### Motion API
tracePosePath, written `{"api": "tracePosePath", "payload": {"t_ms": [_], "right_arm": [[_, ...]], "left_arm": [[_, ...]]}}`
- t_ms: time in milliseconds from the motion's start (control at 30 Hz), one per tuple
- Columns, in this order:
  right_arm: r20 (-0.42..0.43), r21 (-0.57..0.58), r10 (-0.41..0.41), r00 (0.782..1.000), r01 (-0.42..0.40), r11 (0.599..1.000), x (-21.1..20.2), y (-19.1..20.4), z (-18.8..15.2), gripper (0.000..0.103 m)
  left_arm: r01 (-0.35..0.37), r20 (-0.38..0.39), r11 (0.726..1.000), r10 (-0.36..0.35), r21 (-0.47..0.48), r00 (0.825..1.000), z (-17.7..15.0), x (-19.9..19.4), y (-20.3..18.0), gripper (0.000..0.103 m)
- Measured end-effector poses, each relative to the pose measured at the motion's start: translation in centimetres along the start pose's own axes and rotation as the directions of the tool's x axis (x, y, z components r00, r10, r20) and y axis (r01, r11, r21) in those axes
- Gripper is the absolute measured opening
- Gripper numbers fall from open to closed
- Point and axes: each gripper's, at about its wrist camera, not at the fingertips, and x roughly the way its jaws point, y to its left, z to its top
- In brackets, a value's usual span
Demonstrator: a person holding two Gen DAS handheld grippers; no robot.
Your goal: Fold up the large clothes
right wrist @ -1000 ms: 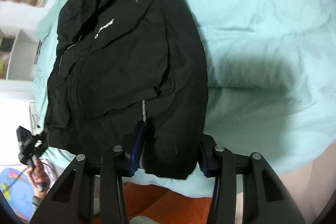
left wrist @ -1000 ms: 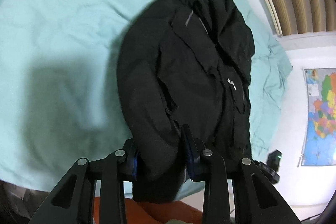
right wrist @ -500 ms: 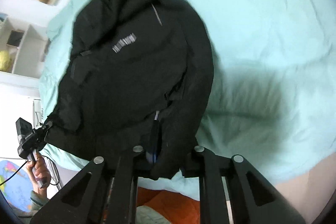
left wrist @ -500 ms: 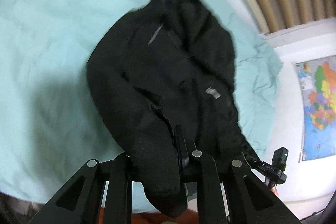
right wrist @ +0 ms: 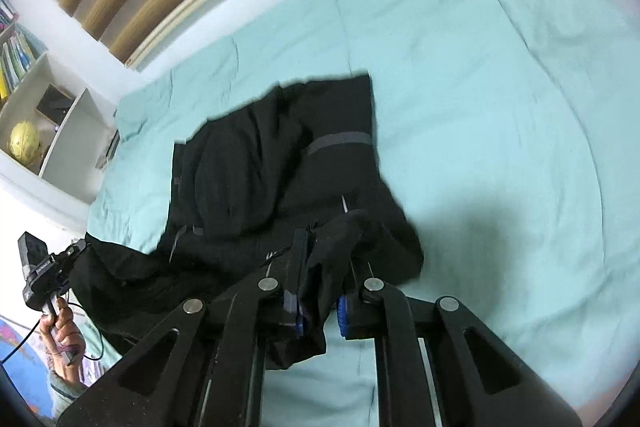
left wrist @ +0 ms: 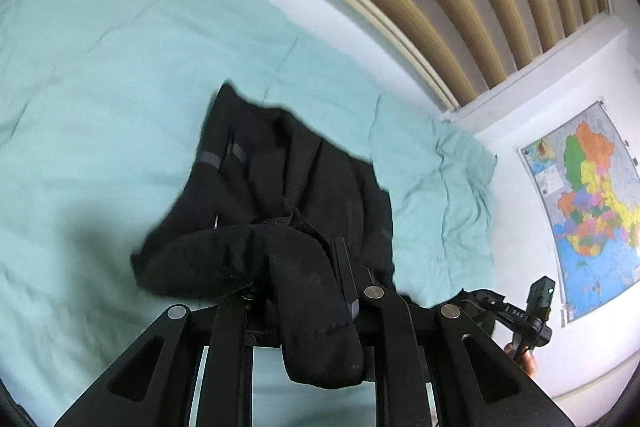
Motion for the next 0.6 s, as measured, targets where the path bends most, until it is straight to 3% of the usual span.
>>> {"api": "tracePosePath", "payload": {"t_ms": [233, 367, 500, 600], "right_arm": [[0.055, -0.05, -0.028, 0.998, 0.03, 0.998, 4.2, 2.3, 10.6, 0.015], [0.037, -0.036, -0.055, 0.998, 0.056, 0.998, 9.5, 2.2, 16.7, 0.015], [-0.05, 0.011, -0.082, 0.995, 0.083, 0.996, 17.8, 0.8, 21.2, 0.016], [-0.149, 0.08, -0.097, 0.984, 0.11, 0.991, 24.5, -1.3, 22.4, 0.018]], "left_arm": [[-0.025, 0.044, 0.999, 0.026, -0.032, 0.999, 9.1, 5.7, 0.2, 0.018], [-0.073, 0.052, 0.996, 0.076, -0.05, 0.996, 13.5, 10.8, 1.2, 0.019], [-0.187, -0.033, 0.979, 0.185, -0.083, 0.982, 16.4, 18.5, 4.2, 0.023], [-0.241, -0.116, 0.966, 0.23, -0.093, 0.966, 16.6, 23.3, 6.6, 0.024]]}}
